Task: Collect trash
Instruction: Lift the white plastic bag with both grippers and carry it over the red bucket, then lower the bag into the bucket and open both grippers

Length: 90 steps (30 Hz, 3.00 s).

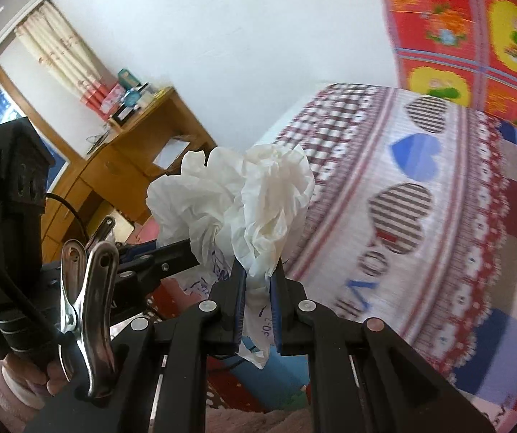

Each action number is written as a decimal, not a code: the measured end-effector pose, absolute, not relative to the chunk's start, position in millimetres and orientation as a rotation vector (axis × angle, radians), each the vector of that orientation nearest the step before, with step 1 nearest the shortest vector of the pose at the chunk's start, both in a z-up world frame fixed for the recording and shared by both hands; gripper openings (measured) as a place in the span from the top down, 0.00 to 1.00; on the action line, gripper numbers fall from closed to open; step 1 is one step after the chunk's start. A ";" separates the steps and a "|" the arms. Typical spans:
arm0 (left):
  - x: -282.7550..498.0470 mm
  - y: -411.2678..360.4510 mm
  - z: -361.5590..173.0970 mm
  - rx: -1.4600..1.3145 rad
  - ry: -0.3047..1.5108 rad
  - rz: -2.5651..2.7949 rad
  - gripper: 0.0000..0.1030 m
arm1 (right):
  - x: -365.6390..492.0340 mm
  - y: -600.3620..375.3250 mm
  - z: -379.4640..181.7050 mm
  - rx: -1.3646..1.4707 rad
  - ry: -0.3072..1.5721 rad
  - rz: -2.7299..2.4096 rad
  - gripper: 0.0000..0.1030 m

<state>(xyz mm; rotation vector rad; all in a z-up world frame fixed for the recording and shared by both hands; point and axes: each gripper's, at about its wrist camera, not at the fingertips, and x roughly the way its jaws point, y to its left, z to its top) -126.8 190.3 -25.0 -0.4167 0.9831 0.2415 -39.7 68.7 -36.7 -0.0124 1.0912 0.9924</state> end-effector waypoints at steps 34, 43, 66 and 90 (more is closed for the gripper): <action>-100.2 496.7 -91.4 -0.567 0.966 0.430 0.79 | 15.5 396.5 -116.7 -0.334 1.226 1.050 0.87; -78.7 563.9 -151.8 -0.527 1.102 0.266 0.79 | 13.8 448.3 -182.2 -0.275 1.377 0.834 0.87; -48.0 610.5 -311.3 -0.490 1.326 0.149 0.79 | 22.0 496.7 -314.4 -0.327 1.528 0.523 0.73; -58.5 618.3 -301.1 -0.585 1.308 0.180 0.39 | 25.6 479.2 -292.7 -0.226 1.522 0.484 0.69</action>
